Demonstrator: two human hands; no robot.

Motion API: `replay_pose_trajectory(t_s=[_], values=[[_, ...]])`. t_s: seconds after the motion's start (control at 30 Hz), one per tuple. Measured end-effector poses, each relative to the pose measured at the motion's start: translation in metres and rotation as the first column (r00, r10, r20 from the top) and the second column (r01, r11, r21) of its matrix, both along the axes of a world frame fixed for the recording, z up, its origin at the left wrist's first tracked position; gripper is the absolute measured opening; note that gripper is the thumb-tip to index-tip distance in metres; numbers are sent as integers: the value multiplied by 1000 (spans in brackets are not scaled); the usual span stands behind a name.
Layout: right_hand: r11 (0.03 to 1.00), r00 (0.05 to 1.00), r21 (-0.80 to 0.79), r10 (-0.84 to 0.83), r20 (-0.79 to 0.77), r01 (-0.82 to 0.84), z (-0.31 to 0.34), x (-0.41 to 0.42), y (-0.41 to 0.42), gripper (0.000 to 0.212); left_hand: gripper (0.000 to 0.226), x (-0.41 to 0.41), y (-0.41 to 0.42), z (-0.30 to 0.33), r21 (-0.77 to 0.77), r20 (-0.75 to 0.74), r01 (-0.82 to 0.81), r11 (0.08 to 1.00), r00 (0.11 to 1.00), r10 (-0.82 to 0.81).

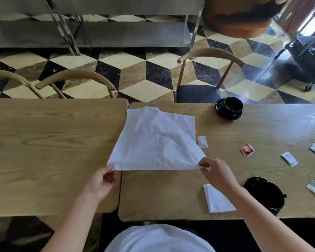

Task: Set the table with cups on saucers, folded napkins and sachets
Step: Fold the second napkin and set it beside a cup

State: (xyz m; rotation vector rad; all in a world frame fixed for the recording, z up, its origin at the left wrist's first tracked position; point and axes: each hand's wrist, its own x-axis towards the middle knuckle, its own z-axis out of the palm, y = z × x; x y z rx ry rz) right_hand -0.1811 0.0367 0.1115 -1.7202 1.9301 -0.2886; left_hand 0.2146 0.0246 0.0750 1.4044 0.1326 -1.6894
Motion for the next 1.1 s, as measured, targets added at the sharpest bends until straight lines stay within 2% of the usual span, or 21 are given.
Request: replay_pose_trajectory(t_s=[0.13, 0.27, 0.33, 0.43, 0.5, 0.6, 0.77, 0.93, 1.1], values=[[986, 983, 164, 69, -169, -41, -32, 3, 37, 19, 19, 0, 49, -46, 218, 167, 51, 975, 982, -88], [967, 930, 249, 147, -338, -62, -35, 9, 52, 21, 16, 4, 76, -65, 354, 225, 97, 930, 957, -185], [931, 909, 344, 241, -340, -118, -36, 12, 58, 25, 14, 11, 86, -68, 398, 254, 104, 911, 942, -218], [873, 923, 459, 302, -238, -167, -41, 13, 65, 24, 7, 19, 90, -68, 398, 350, 160, 903, 884, -310], [894, 937, 425, 260, -231, -143, -37, 10, 59, 18, 10, 20, 81, -64, 327, 407, 167, 930, 864, -298], [912, 977, 394, 175, -119, -115, -34, 6, 36, 16, 16, 17, 52, -50, 196, 435, 172, 966, 867, -242], [976, 995, 213, 65, -74, -48, -27, 1, -33, 18, 15, 7, -24, -29, 62, 419, 173, 983, 889, -183], [987, 993, 150, -40, -114, 57, -34, -2, -115, 21, 16, -5, -129, -27, 68, 409, 136, 988, 900, -152], [980, 986, 175, -63, -156, 91, -58, -5, -193, 24, 19, -10, -211, -55, 145, 408, 147, 979, 892, -194]])
